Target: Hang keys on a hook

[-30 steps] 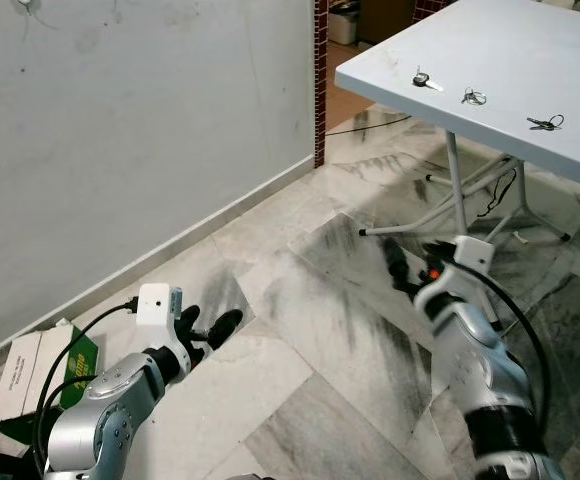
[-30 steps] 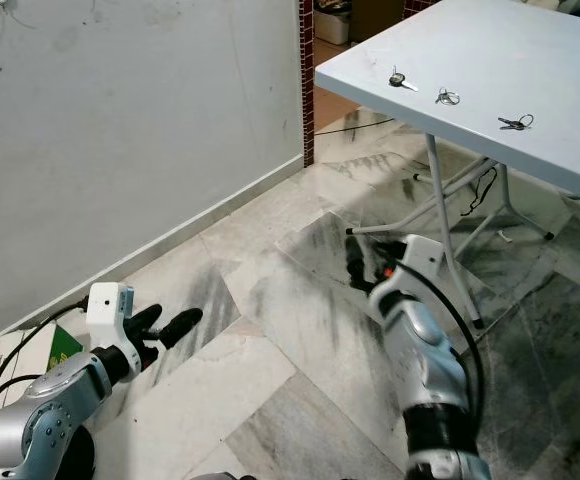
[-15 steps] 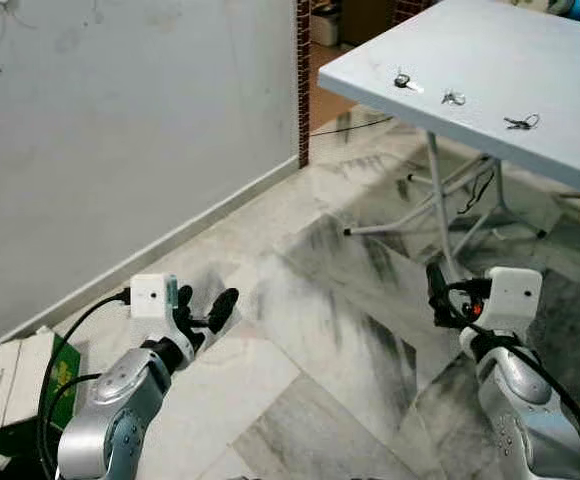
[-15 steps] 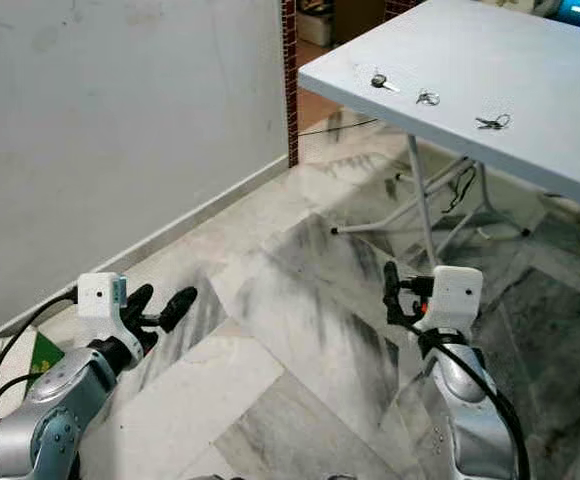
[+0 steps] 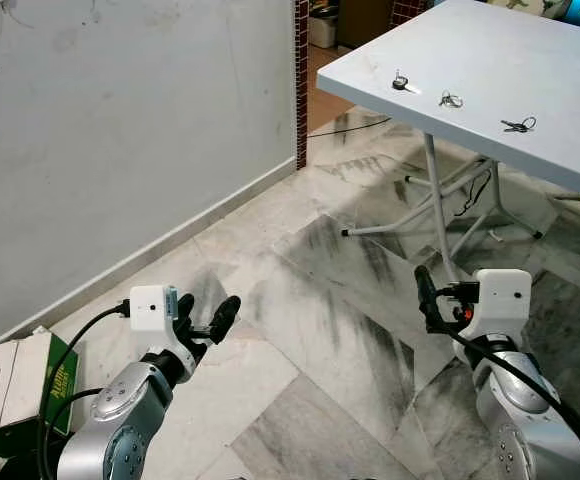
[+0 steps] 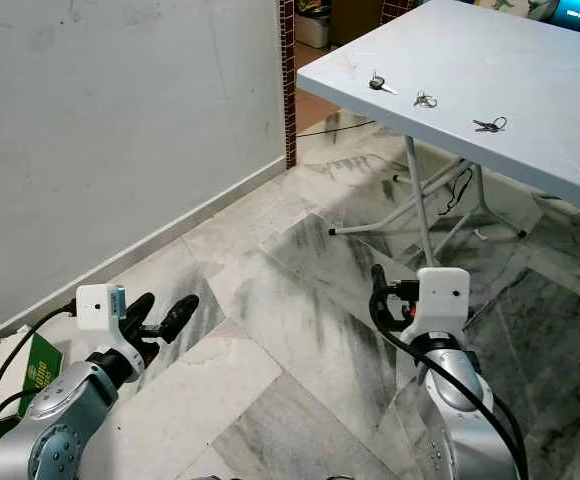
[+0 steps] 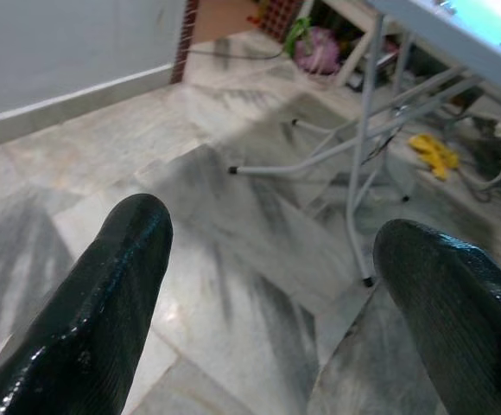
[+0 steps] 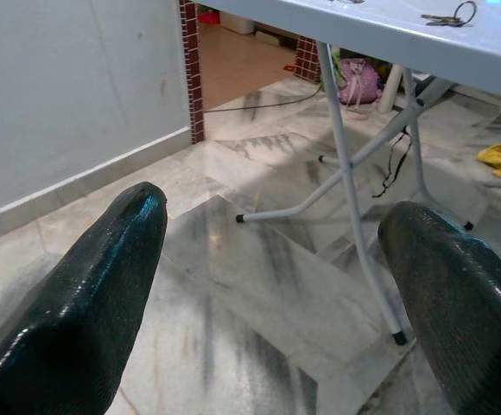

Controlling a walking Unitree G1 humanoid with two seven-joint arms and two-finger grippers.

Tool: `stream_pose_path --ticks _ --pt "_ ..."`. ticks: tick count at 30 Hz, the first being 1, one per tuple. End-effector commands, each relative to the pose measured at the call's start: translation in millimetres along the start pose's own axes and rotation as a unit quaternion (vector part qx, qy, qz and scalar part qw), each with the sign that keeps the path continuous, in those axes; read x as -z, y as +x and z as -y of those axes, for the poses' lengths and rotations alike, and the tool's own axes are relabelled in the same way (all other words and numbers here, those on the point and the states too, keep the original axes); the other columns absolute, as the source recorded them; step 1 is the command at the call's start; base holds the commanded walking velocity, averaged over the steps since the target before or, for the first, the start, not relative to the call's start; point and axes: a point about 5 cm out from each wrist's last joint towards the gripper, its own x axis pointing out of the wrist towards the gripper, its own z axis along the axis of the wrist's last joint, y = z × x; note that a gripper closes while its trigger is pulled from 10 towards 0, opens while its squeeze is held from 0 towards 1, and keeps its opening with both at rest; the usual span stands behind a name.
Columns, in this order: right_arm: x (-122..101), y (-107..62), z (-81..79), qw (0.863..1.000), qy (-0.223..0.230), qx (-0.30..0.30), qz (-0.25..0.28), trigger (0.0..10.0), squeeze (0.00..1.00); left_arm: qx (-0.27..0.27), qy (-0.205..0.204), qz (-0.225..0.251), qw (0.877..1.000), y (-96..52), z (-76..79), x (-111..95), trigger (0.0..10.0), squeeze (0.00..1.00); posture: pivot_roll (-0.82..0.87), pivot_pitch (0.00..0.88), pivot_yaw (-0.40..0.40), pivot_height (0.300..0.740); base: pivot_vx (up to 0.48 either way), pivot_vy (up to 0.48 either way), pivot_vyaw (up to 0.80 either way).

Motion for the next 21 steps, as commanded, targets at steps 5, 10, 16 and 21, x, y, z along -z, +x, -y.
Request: stream_pose_path --ticks 5,10,16,21 --pt "-11 -3.3 -4.9 1.0 -0.01 0.002 0.018 10.0 0.0 0.014 0.001 0.004 1.0 4.6 1.7 -5 10.0 0.0 -0.09 0.096 0.072 0.74 0.05 0.0 0.0" --pt "-10 -2.5 -9.0 1.0 -0.004 -0.003 0.013 10.0 0.0 0.03 0.002 0.003 1.0 6.2 6.2 -6 10.0 0.0 -0.08 0.095 0.074 0.74 0.279 0.0 0.0" --pt "-9 -0.6 -8.2 1.0 -0.014 0.008 0.011 10.0 0.0 0.034 -0.003 0.003 0.999 5.9 8.6 -5 10.0 0.0 -0.08 0.095 0.075 0.74 0.355 0.0 -0.22" --pt "-10 -0.3 -10.6 1.0 -0.013 0.005 0.009 10.0 0.0 0.043 -0.005 0.0 0.999 6.9 14.1 -3 10.0 0.0 -0.08 0.108 0.074 0.74 0.38 0.0 -0.77"
